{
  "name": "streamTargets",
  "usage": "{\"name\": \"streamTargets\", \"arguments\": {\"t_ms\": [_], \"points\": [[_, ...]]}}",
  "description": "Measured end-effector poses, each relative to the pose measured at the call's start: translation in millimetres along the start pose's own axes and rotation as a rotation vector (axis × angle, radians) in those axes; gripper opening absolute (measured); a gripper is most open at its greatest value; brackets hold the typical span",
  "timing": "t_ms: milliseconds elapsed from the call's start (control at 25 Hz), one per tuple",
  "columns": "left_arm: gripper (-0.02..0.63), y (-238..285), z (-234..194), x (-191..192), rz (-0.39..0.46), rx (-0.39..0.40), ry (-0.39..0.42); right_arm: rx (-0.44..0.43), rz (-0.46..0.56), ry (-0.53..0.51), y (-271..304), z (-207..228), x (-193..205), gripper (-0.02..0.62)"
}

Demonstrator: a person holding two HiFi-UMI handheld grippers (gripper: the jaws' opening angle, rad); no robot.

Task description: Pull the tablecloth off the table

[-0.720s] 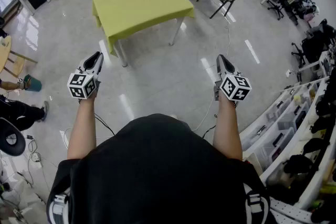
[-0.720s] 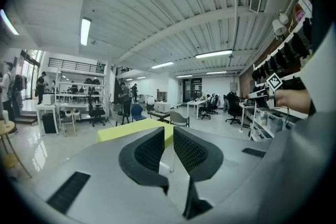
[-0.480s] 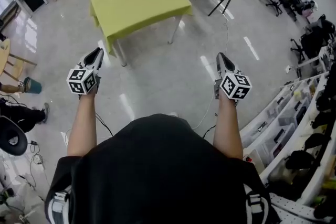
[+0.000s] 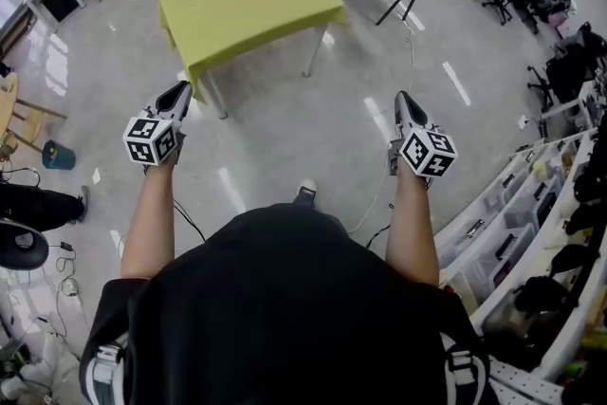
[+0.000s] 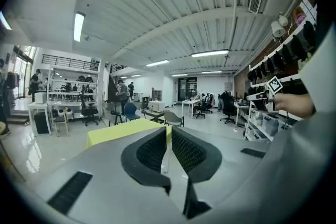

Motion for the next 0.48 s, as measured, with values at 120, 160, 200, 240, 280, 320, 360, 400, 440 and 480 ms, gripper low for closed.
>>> {"name": "streamTargets", "arguments": {"t_ms": [120,160,200,240,280,320,360,400,440,480], "points": [[0.048,9.1,1.0,-5.3,-0.004,-0.014,0.005,-0.003,-0.001,0.004,7.0,15.4,-3.7,0.018],[0.048,14.2,1.3,-7.1,-0.006,-0.019,0.006,-0.005,-0.001,0.003,10.9,21.5,-5.6,0.018],[0.048,20.7,1.8,-9.1,-0.008,-0.024,0.007,-0.008,-0.003,0.002,16.0,28.2,-7.9,0.018],[0.048,28.1,2.6,-10.8,-0.012,-0.028,0.008,-0.012,-0.004,0.001,21.7,35.3,-10.1,0.018],[0.048,36.0,3.9,-12.0,-0.016,-0.032,0.01,-0.015,-0.007,-0.001,27.5,42.7,-11.8,0.018],[0.048,44.0,5.7,-12.7,-0.02,-0.034,0.011,-0.019,-0.011,-0.002,33.2,50.2,-13.1,0.018],[0.048,52.0,8.1,-13.0,-0.024,-0.037,0.011,-0.023,-0.016,-0.003,38.5,57.7,-13.7,0.018],[0.048,59.9,10.9,-13.3,-0.027,-0.038,0.008,-0.026,-0.021,-0.004,43.7,65.4,-14.0,0.018],[0.048,68.1,13.9,-14.1,-0.028,-0.039,-0.002,-0.029,-0.026,-0.004,49.2,72.9,-14.1,0.018],[0.048,76.7,16.7,-15.4,-0.028,-0.038,-0.014,-0.031,-0.031,-0.003,55.4,80.2,-14.3,0.018]]}}
Point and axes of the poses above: the fingertips, and each gripper's own axes: y forward along the fingers, z to its right, x out of its underside, the point moved 5 cm from there along -y, backward along the fingers, and after that the axes turned 10 degrees about -x, right-handed, at the moved point
